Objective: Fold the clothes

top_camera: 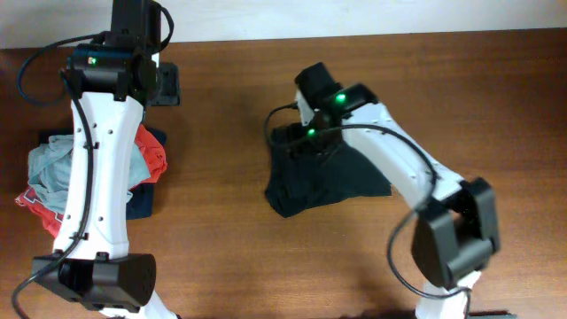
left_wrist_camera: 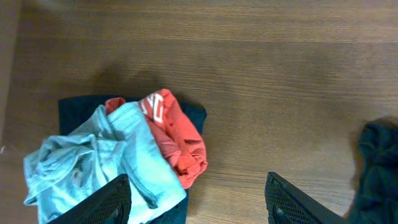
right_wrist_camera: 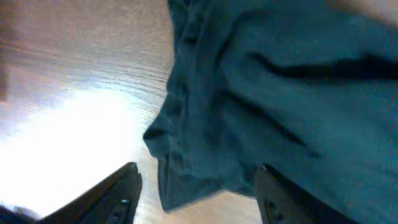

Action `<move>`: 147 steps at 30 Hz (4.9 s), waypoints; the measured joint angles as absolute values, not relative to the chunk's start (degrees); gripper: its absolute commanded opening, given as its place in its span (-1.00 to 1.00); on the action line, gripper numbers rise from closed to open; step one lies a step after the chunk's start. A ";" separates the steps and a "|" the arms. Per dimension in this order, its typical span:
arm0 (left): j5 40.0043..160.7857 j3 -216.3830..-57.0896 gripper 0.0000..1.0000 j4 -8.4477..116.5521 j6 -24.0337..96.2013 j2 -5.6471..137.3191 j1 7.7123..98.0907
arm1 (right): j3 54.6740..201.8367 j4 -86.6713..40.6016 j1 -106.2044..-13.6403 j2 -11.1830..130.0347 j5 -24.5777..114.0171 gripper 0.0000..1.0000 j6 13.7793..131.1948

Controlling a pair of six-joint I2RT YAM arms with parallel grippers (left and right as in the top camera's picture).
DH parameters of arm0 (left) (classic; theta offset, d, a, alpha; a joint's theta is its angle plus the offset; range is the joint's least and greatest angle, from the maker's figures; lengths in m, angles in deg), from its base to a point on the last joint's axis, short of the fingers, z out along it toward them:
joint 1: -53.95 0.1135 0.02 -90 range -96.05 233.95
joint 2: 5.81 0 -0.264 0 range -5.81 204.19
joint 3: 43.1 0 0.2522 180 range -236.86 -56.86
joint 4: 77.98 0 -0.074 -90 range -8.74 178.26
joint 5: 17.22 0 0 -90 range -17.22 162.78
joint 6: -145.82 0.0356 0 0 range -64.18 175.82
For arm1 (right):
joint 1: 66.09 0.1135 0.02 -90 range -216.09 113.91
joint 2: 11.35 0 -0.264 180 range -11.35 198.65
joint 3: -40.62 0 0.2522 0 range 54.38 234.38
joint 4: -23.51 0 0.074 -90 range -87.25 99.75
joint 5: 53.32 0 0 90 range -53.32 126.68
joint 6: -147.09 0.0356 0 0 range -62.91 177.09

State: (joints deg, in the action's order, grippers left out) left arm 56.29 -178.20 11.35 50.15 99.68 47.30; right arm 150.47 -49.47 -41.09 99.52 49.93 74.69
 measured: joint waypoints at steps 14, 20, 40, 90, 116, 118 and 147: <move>70.47 -178.05 -0.06 12.34 57.82 99.68 45.77 | 136.97 -40.40 -47.72 99.00 49.17 -0.71 74.74; 77.51 -174.83 -0.05 16.19 59.04 99.68 43.34 | 125.47 -27.22 -44.24 99.85 51.86 -0.73 77.89; 81.97 -168.87 0.27 24.29 59.74 99.68 38.16 | 122.78 -30.24 -48.63 80.24 62.41 0.56 73.23; 83.13 -166.07 0.34 30.68 55.55 122.41 25.07 | 123.11 -36.38 -72.87 99.24 64.64 0.61 58.61; 82.49 -165.96 0.34 29.45 55.55 124.73 25.26 | 123.15 -42.02 -70.58 101.73 67.40 -0.92 58.00; 82.43 -166.40 0.34 27.92 55.55 124.73 25.66 | 124.97 -46.15 -72.57 99.57 60.66 -0.92 58.80; 82.21 -183.51 0.35 12.88 55.57 124.71 40.69 | 137.29 -52.53 -44.59 93.49 36.64 -0.07 72.12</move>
State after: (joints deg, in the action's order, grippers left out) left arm 82.21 -183.51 12.88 55.57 124.71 40.69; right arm 137.29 -52.53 -44.59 93.49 36.64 72.12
